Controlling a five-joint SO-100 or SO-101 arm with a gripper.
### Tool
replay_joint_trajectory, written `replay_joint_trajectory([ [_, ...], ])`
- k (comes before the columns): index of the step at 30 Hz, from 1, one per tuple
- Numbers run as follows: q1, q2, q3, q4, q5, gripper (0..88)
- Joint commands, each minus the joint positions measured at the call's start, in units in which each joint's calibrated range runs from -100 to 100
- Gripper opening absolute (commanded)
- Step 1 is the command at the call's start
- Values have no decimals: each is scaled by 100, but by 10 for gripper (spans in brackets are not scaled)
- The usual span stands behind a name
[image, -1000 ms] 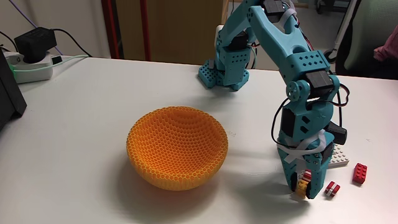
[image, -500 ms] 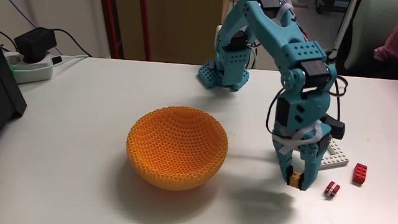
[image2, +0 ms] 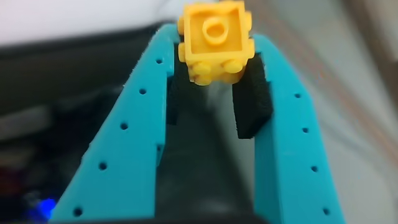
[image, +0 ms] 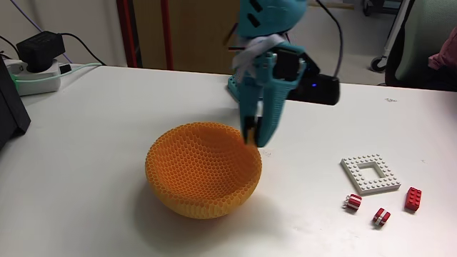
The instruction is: Pick only small cubed objects and place them into the bowl
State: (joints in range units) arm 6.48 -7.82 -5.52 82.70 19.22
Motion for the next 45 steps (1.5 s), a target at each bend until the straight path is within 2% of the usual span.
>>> replay_joint_trajectory([
  [1, 862, -354, 817, -485, 137, 36],
  [4, 1141, -241, 1770, -1163, 176, 41],
  [9, 1197, -42, 2454, -1771, 122, 164],
  [15, 1235, -61, 2165, -1502, 78, 271],
  [20, 1113, -345, 1616, -911, 29, 240],
  [24, 265, -743, 691, 141, -147, 195],
  [27, -909, -837, 268, 679, -342, 180],
  [32, -2698, -534, 518, 471, -698, 203],
  [39, -3751, 858, 932, -207, -947, 208],
  [45, -4115, 1795, 971, -685, -1031, 215],
])
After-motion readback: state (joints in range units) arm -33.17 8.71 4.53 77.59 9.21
